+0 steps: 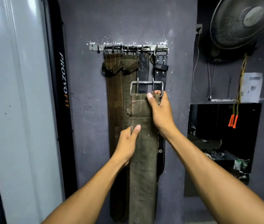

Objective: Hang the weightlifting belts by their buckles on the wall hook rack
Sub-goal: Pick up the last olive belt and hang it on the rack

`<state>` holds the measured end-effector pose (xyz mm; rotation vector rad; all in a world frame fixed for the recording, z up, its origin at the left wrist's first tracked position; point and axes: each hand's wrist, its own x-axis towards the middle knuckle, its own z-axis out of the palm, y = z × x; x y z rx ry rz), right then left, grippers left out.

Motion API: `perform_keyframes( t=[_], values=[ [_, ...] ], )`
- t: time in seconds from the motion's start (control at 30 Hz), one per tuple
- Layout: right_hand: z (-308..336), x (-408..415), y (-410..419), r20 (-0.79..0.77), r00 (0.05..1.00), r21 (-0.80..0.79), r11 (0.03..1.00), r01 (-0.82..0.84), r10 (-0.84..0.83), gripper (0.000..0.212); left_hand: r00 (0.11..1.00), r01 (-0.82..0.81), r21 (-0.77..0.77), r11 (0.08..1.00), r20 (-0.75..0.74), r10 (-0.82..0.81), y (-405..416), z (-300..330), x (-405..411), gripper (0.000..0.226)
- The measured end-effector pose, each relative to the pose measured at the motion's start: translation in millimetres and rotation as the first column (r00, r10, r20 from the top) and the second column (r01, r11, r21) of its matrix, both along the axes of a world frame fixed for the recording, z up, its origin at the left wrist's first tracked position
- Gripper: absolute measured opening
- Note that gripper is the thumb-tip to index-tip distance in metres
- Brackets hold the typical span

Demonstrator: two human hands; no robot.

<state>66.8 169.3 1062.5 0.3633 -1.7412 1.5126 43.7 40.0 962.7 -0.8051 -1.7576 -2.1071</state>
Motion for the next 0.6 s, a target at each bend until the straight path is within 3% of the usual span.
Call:
perform_keyframes(
  t=[0.13, 0.27, 0.4, 0.6],
  values=[
    [-3, 0, 5, -0.058, 0.995, -0.086, 0.993, 0.077, -0.082, 0.011, 0.982, 0.169, 0.033, 0.985, 0.080, -0.171, -2, -15, 4, 0.040],
    [32, -5, 12, -0.089, 0.996, -0.129, 0.992, 0.007, -0.018, 0.011, 0.954, 0.233, -0.057, 0.971, 0.207, -0.216, -5, -48, 10, 0.051],
    [63, -11, 10, -0.115, 0.993, -0.092, 0.995, -0.026, 0.016, 0.011, 0.936, 0.232, 0.092, 0.968, 0.250, -0.248, 0, -49, 12, 0.037],
    [95, -16, 10, -0.170, 0.984, -0.150, 0.986, -0.076, 0.050, 0.018, 0.891, 0.238, 0.017, 0.971, 0.393, -0.225, -1, -103, 18, 0.045]
  ],
)
